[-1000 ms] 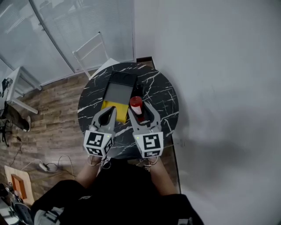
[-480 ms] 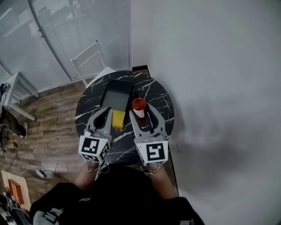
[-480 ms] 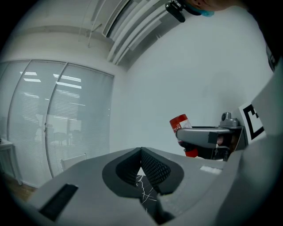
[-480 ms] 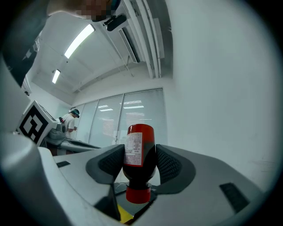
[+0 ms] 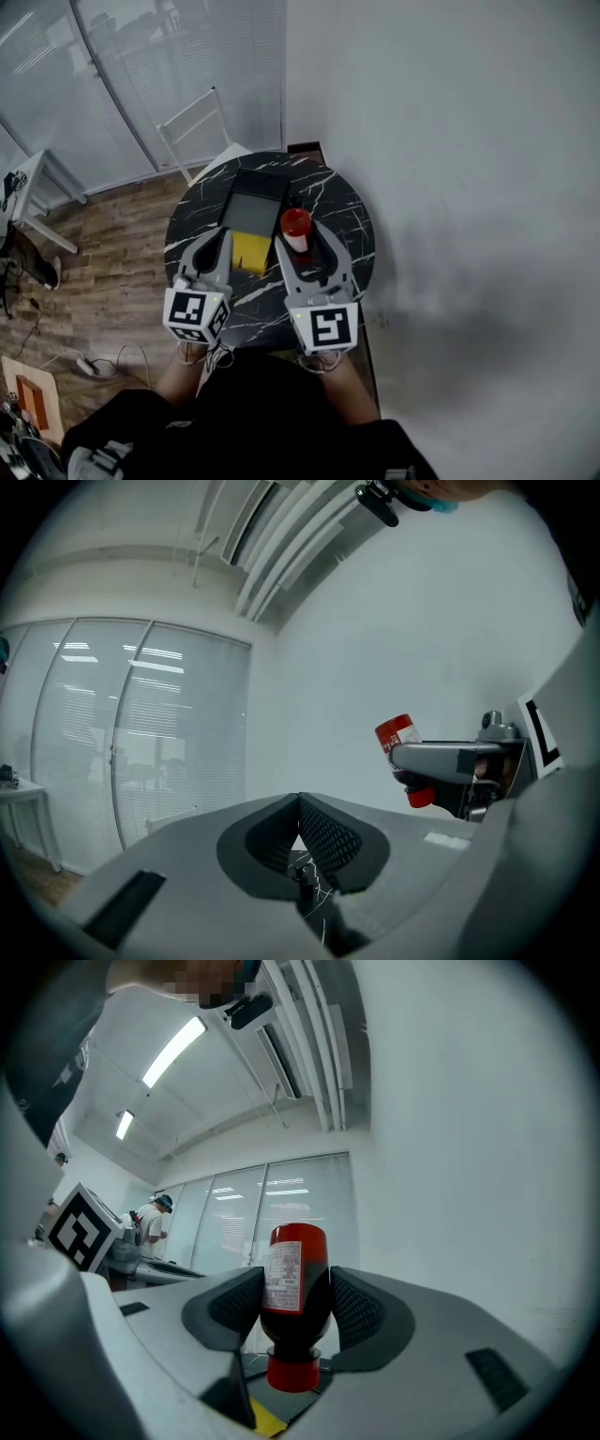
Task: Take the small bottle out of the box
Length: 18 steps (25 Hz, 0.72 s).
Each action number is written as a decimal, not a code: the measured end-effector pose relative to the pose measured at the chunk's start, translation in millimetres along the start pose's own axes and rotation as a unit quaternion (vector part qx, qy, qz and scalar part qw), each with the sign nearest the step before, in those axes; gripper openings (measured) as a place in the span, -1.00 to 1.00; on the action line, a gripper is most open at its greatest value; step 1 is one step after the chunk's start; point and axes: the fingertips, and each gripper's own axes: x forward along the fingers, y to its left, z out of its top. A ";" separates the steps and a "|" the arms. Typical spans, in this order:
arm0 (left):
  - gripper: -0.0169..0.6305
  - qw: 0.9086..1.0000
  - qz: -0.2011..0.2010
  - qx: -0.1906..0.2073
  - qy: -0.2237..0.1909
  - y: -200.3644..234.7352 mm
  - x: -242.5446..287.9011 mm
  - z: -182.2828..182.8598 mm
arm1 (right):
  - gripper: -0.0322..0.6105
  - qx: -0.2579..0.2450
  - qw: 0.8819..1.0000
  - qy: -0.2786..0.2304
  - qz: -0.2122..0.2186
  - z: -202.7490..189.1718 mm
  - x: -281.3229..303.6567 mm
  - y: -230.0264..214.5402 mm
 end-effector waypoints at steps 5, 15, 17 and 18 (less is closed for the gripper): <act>-0.95 1.000 -0.006 -0.002 -0.002 -9.1 -0.1 1.1 | -0.24 0.000 1.000 0.000 -0.005 3.0 -6.0 -4.5; -0.95 1.000 -0.018 0.006 -0.005 -19.5 1.5 2.5 | -0.24 0.001 1.000 -0.002 -0.011 4.1 -10.9 -10.2; -0.95 1.000 -0.020 0.007 -0.006 -20.5 2.2 3.3 | -0.24 0.003 1.000 -0.003 -0.012 4.7 -10.1 -11.2; -0.95 1.000 -0.021 0.007 -0.006 -20.9 2.7 3.6 | -0.24 0.004 1.000 -0.003 -0.013 5.0 -9.6 -11.7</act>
